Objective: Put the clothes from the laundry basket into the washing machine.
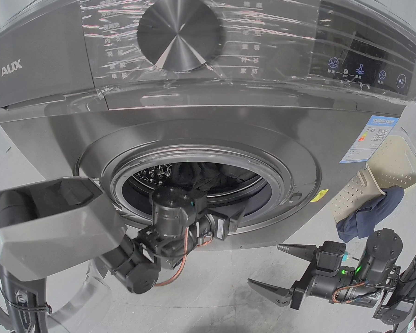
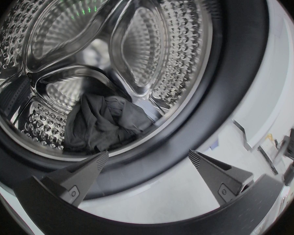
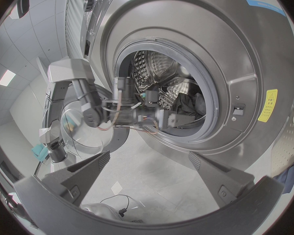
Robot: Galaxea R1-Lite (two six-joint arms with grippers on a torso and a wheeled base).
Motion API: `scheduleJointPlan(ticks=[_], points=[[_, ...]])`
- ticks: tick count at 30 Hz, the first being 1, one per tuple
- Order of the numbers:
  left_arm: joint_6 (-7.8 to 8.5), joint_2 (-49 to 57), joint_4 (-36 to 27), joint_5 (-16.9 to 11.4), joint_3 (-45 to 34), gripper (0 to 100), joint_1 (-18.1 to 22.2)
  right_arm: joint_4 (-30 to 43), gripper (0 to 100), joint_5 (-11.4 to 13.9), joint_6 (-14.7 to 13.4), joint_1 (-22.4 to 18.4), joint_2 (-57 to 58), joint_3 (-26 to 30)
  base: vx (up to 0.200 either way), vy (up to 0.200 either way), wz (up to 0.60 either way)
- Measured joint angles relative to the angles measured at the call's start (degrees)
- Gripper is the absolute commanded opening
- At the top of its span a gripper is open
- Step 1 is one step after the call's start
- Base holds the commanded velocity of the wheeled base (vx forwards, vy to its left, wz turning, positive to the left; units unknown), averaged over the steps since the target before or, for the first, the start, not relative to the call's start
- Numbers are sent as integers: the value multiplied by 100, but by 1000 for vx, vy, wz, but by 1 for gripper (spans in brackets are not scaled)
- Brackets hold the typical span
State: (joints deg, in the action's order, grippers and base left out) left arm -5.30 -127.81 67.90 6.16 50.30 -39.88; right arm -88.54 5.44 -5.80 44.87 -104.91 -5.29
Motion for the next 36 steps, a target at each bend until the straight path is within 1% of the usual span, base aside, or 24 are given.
scheduleJointPlan(ticks=[5, 8, 11, 14, 17, 20, 23, 27, 29, 31, 36], points=[[128, 586, 681, -226, -1307, 100, -441, 2, 100, 17, 0, 57, 83, 166, 0, 0, 0], [156, 981, 1070, -279, -2015, 100, -631, 7, 100, 6, 1, 79, 185, 246, 0, 0, 0], [165, 1488, 1486, -296, -2704, 100, -701, 5, 100, -24, -2, 66, 351, 308, 0, 0, 0], [165, 1998, 1755, -272, -3274, 100, -764, 7, 100, -95, -13, -59, 585, 378, 0, 0, 0], [163, 2527, 1908, -180, -3763, 100, -742, 24, 100, -172, -32, -271, 872, 411, 0, 0, 0], [158, 2988, 1985, -48, -4109, 100, -645, 55, 100, -284, -40, -544, 1161, 422, -200, 0, 0], [156, 3428, 2026, 93, -4358, 100, -485, 93, 100, -446, -62, -814, 1440, 425, -200, 0, 0], [165, 3839, 2039, 161, -4645, 100, -224, 251, 100, -575, -79, -1167, 1732, 428, 0, 0, 0], [165, 4040, 2029, 165, -4791, 100, -65, 490, 100, -606, -60, -1385, 1897, 428, 0, 0, 0], [167, 4214, 1993, 174, -4859, 100, 55, 837, 100, -625, -49, -1547, 2058, 430, -200, 0, 0], [211, 4697, 1668, 187, -4920, 100, 241, 1913, 100, -647, -40, -1783, 2628, 430, -200, 0, 0]])
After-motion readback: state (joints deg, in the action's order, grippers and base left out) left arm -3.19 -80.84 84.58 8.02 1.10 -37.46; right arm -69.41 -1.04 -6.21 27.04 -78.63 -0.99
